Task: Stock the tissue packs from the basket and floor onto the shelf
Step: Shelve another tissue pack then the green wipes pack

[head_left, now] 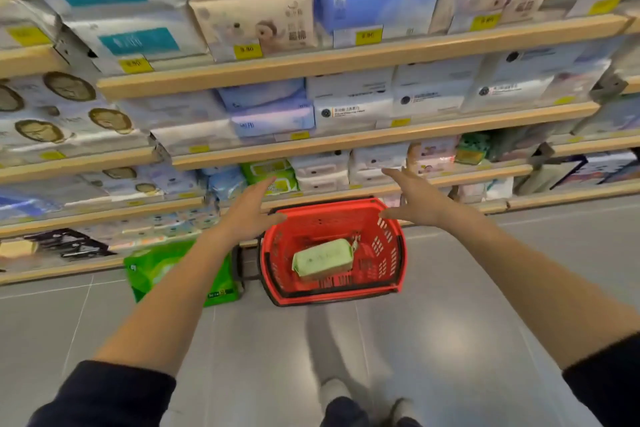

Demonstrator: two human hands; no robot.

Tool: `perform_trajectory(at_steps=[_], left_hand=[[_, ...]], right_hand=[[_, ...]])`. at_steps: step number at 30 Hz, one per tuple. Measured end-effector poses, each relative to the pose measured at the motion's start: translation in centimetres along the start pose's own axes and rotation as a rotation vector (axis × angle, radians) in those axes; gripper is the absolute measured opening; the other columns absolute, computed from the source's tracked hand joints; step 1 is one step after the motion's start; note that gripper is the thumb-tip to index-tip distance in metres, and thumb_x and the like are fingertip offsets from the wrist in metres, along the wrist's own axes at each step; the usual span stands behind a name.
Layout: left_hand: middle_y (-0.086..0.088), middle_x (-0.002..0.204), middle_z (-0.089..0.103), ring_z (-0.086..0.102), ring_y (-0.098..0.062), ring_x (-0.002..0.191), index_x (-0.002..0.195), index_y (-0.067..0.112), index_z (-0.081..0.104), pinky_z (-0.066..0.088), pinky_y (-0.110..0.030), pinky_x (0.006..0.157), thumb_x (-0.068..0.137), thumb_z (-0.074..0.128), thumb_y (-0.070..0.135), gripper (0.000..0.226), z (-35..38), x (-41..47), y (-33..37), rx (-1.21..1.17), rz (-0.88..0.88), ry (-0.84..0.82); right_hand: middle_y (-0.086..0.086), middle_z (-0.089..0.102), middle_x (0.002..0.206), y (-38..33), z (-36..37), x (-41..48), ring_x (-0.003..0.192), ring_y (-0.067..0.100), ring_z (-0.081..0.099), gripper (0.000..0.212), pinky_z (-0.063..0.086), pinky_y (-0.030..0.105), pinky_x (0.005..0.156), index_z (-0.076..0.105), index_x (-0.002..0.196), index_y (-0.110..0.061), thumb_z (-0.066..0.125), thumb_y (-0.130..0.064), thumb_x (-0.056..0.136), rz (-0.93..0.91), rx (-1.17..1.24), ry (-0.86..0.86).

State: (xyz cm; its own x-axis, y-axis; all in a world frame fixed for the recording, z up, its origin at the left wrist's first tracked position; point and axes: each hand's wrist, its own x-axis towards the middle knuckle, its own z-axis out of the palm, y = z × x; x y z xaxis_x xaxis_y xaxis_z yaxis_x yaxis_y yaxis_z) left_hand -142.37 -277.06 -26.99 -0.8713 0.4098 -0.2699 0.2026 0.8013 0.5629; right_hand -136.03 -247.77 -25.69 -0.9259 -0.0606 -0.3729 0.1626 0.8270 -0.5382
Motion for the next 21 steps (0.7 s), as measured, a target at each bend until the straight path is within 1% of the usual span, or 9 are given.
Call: perform_trajectory(at_steps=[3,5,7,8,9,11,17,19,21], left_hand=[[-0.008,0.152,0.027,0.026,-0.026,0.14,0.146,0.012,0.022,0.025,-0.039,0.112,0.082,0.067,0.032,0.081,3.5,1.4,-3.5,-0.028,-0.039,-0.078],[-0.01,0.148,0.036,0.034,-0.026,0.135,0.145,0.013,0.027,0.031,-0.045,0.11,0.076,0.069,0.044,0.086,6.2,2.2,-6.0,-0.057,-0.056,-0.125],[-0.009,0.143,0.043,0.041,-0.026,0.131,0.143,0.015,0.03,0.034,-0.044,0.108,0.069,0.066,0.055,0.092,8.8,2.8,-8.3,-0.064,-0.067,-0.159],[-0.01,0.144,0.042,0.039,-0.026,0.132,0.144,0.014,0.03,0.032,-0.041,0.11,0.071,0.067,0.052,0.091,9.9,2.9,-9.0,-0.056,-0.071,-0.173],[-0.011,0.146,0.038,0.036,-0.025,0.134,0.144,0.013,0.028,0.028,-0.035,0.111,0.074,0.07,0.043,0.088,10.8,3.0,-9.7,-0.053,-0.073,-0.182],[-0.01,0.149,0.033,0.031,-0.023,0.137,0.145,0.012,0.025,0.024,-0.029,0.109,0.078,0.072,0.03,0.084,12.7,3.4,-11.4,-0.063,-0.073,-0.199],[-0.011,0.146,0.037,0.032,-0.023,0.135,0.145,0.015,0.026,0.025,-0.028,0.107,0.078,0.072,0.027,0.082,19.0,5.9,-17.5,-0.03,-0.075,-0.213],[-0.012,0.144,0.038,0.034,-0.023,0.133,0.145,0.017,0.026,0.026,-0.028,0.106,0.077,0.072,0.028,0.083,21.0,7.4,-19.2,0.005,-0.071,-0.26],[-0.014,0.144,0.036,0.034,-0.025,0.134,0.145,0.018,0.025,0.025,-0.029,0.109,0.076,0.073,0.029,0.085,23.3,9.3,-21.1,0.024,-0.091,-0.316]], right_hand=[[0.017,0.034,0.144,2.2,4.3,1.8,0.129,0.033,0.036,0.086,0.034,0.037,0.1,0.018,0.144,-0.017,0.071,-0.03,0.077,0.062,0.005,-0.048],[0.019,0.038,0.14,3.3,7.1,2.7,0.126,0.033,0.038,0.085,0.034,0.034,0.099,0.019,0.144,-0.015,0.071,-0.026,0.077,0.092,0.013,-0.094],[0.02,0.036,0.14,4.3,9.5,3.5,0.128,0.033,0.036,0.086,0.032,0.033,0.101,0.016,0.145,-0.015,0.07,-0.024,0.078,0.122,0.01,-0.135],[0.019,0.034,0.142,4.8,10.6,3.9,0.129,0.033,0.035,0.086,0.031,0.033,0.103,0.016,0.145,-0.015,0.07,-0.024,0.078,0.133,0.003,-0.148],[0.019,0.032,0.143,5.3,11.6,4.4,0.13,0.032,0.035,0.087,0.031,0.034,0.104,0.016,0.145,-0.016,0.07,-0.025,0.078,0.14,0.001,-0.158],[0.018,0.032,0.144,6.5,13.7,5.5,0.129,0.033,0.038,0.088,0.032,0.037,0.105,0.017,0.145,-0.017,0.071,-0.027,0.076,0.163,0.003,-0.171],[0.018,0.034,0.141,9.7,18.8,9.8,0.126,0.036,0.041,0.081,0.034,0.038,0.103,0.015,0.145,-0.022,0.066,-0.025,0.081,0.149,-0.086,-0.237],[0.018,0.034,0.141,11.1,20.3,11.6,0.124,0.035,0.043,0.08,0.035,0.037,0.102,0.015,0.145,-0.023,0.065,-0.024,0.082,0.129,-0.093,-0.226],[0.017,0.034,0.142,12.5,22.0,13.7,0.125,0.034,0.042,0.081,0.034,0.036,0.102,0.016,0.145,-0.022,0.066,-0.024,0.081,0.118,-0.103,-0.216]])
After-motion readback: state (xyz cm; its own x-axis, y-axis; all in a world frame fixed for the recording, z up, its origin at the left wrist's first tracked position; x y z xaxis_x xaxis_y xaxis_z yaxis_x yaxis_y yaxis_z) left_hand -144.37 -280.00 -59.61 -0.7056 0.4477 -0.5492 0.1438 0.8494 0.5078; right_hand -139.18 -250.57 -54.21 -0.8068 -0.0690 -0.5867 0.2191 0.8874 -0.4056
